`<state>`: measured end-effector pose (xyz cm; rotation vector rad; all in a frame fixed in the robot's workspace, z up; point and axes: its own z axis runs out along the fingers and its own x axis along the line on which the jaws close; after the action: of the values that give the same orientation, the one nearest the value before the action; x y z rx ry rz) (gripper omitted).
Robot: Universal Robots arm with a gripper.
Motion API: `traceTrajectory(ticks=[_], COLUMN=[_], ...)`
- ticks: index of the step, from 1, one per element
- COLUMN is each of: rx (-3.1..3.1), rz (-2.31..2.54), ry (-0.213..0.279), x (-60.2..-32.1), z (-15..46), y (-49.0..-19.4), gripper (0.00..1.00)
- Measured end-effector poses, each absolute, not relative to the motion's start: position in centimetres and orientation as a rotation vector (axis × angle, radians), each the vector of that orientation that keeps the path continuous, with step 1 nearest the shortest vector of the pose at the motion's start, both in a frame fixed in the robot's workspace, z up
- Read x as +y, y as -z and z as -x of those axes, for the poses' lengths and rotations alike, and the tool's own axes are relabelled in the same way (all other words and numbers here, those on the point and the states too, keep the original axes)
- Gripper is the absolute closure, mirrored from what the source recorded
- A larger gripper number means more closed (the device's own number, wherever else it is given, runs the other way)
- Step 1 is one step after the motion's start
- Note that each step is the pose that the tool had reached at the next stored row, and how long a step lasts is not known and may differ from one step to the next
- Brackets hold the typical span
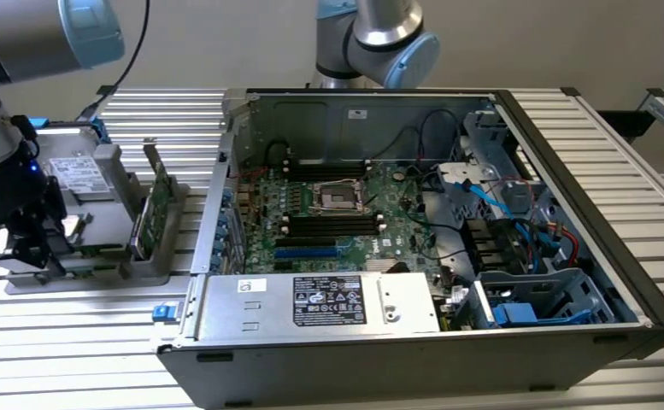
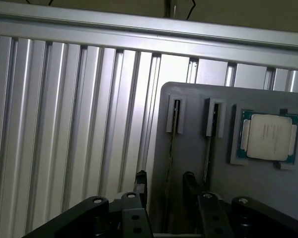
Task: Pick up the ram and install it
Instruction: 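Pick up the ram and move it above insertion slot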
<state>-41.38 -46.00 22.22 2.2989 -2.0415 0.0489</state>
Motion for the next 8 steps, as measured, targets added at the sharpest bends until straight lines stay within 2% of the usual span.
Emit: traceTrajectory(ticks=[8], rx=[-2.044], rz=[-2.299], ry=[-0.047], x=[-46.0], z=[40.5], y=[-20.9], gripper=[0.58])
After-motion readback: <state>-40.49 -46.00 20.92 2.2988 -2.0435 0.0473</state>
